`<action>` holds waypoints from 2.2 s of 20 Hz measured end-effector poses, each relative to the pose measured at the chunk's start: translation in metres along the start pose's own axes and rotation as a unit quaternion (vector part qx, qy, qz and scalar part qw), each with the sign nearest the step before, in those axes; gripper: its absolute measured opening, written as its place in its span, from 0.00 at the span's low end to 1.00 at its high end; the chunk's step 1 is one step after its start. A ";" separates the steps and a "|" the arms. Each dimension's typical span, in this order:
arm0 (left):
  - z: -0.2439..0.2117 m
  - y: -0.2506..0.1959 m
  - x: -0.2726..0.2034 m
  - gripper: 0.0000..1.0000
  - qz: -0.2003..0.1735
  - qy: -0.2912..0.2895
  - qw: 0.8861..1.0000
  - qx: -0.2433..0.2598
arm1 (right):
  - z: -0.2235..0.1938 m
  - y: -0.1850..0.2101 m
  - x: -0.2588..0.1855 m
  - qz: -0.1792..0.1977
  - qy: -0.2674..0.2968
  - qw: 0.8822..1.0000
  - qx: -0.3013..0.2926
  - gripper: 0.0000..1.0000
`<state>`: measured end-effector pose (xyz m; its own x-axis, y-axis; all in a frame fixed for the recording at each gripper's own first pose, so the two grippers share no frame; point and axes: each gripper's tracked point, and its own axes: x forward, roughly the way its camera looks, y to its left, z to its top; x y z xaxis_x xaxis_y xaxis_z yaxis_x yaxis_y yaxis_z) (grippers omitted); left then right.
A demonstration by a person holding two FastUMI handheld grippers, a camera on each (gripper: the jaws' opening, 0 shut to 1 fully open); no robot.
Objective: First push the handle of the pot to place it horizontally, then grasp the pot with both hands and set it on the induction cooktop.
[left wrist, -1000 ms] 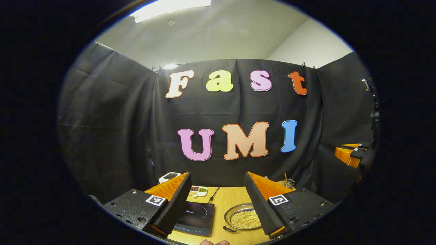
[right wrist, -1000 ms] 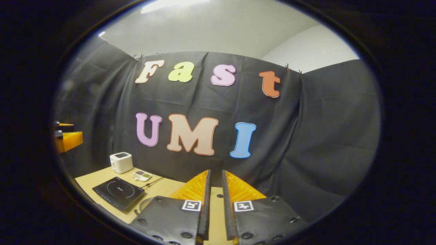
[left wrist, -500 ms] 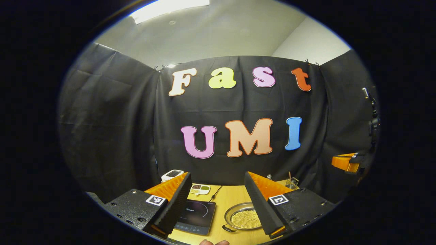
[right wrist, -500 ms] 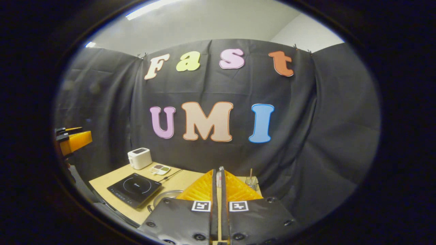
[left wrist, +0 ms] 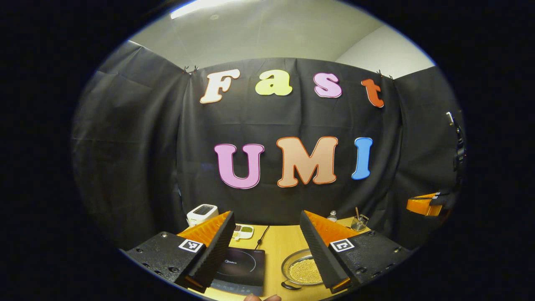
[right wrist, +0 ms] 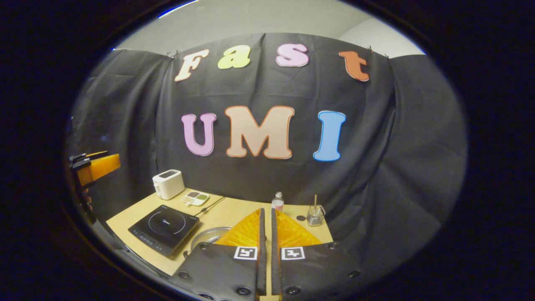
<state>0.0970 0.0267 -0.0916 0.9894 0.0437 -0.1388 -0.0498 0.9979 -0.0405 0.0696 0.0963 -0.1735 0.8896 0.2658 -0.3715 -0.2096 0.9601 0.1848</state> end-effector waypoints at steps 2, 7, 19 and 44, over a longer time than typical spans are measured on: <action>-0.012 0.016 0.019 0.92 -0.015 0.009 1.000 -0.004 | -0.017 0.017 0.010 -0.007 0.027 1.000 0.005 0.03; -0.030 0.048 0.057 0.95 -0.051 0.013 0.999 -0.009 | -0.066 0.059 0.024 -0.025 0.088 0.996 0.021 0.03; -0.086 0.082 0.078 0.95 -0.090 0.057 0.994 -0.027 | -0.178 0.119 0.034 -0.035 0.229 0.969 0.081 0.06; -0.120 0.158 0.050 0.96 -0.014 0.087 0.996 -0.035 | -0.353 0.209 0.044 0.031 0.415 0.907 0.065 0.05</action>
<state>0.1224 0.1805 -0.2236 0.9522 0.0021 -0.3055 -0.0389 0.9927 -0.1143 -0.0778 0.3389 -0.4721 0.2551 0.3448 -0.9033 -0.1521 0.9369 0.3147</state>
